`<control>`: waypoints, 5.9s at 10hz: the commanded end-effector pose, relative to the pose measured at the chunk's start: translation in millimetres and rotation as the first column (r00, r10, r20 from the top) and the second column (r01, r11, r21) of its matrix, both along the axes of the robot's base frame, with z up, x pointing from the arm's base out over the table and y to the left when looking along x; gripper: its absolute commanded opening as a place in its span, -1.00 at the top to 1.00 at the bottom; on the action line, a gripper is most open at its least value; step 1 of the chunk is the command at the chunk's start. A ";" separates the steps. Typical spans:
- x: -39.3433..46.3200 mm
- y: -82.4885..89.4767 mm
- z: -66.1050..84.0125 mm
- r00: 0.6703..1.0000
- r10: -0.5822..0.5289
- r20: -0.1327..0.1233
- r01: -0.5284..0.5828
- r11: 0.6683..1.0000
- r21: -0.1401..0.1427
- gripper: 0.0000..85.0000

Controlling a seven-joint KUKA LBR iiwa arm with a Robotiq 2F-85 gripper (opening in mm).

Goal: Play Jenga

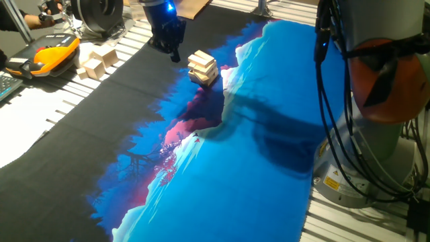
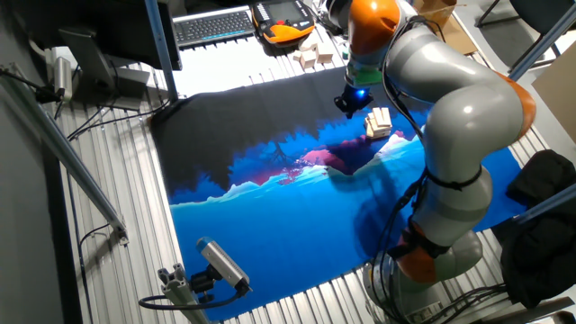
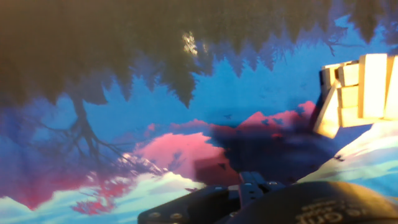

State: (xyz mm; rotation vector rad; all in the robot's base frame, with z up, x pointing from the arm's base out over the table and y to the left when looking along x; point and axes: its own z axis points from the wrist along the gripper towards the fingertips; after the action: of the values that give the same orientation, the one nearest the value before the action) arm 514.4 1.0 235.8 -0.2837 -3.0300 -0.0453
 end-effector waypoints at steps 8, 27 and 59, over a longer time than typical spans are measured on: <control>0.0 -0.1 0.0 0.995 -0.097 0.020 0.099 0.979 -0.179 1.00; -0.8 -82.1 -104.1 0.985 -0.090 0.144 0.116 0.976 -0.185 0.20; -20.8 -121.4 -154.2 0.968 -0.244 0.051 0.249 0.944 -0.216 0.20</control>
State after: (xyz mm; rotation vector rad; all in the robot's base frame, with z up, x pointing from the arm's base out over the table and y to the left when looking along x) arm 493.5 -120.4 81.7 -0.6860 -3.0038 0.2733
